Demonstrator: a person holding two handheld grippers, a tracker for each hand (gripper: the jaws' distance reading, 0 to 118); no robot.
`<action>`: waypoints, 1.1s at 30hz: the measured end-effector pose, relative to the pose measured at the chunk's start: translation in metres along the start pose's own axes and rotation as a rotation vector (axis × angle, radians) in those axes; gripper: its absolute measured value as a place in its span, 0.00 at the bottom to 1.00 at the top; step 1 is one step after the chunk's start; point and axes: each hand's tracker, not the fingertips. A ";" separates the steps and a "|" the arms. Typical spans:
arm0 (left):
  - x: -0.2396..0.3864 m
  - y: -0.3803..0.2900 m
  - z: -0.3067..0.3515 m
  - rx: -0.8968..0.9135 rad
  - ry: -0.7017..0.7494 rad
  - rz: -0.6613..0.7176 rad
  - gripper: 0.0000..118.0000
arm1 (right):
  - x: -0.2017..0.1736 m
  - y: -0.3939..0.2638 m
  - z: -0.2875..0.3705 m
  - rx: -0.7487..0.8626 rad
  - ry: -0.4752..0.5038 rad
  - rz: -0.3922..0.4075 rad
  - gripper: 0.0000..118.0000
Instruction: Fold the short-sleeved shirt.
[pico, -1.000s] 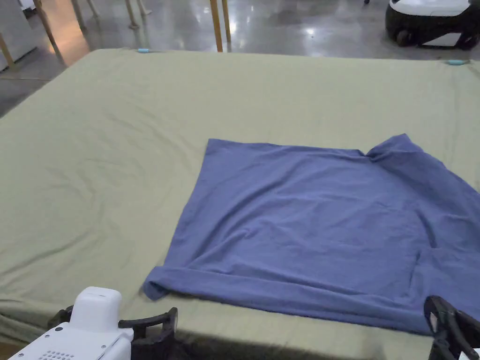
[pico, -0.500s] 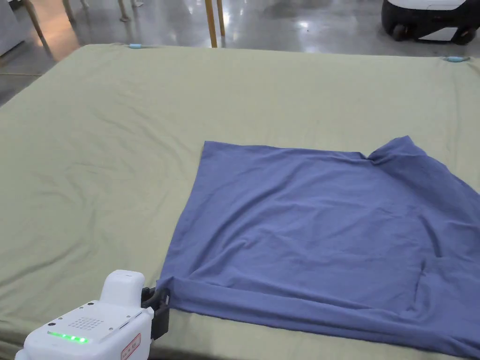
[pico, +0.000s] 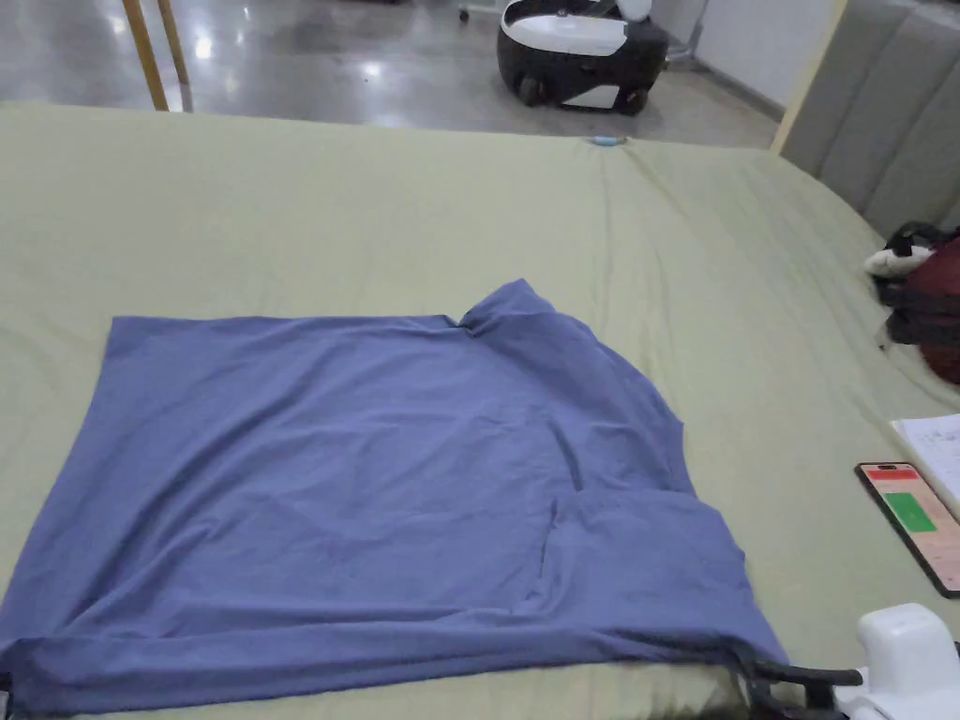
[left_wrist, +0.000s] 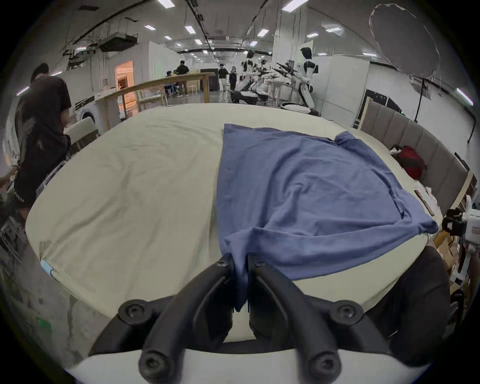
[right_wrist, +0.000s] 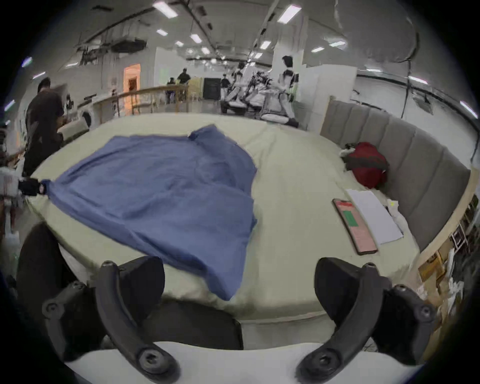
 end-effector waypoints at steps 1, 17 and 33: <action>0.004 0.000 0.001 0.001 0.002 -0.001 0.07 | -0.001 -0.002 -0.005 -0.004 0.025 -0.004 0.79; 0.001 0.042 0.010 0.003 0.033 -0.076 0.06 | 0.020 0.052 -0.001 0.130 0.125 -0.125 0.09; -0.006 0.173 -0.148 -0.218 0.153 -0.164 0.06 | 0.014 0.175 -0.142 -0.028 0.076 -0.109 0.09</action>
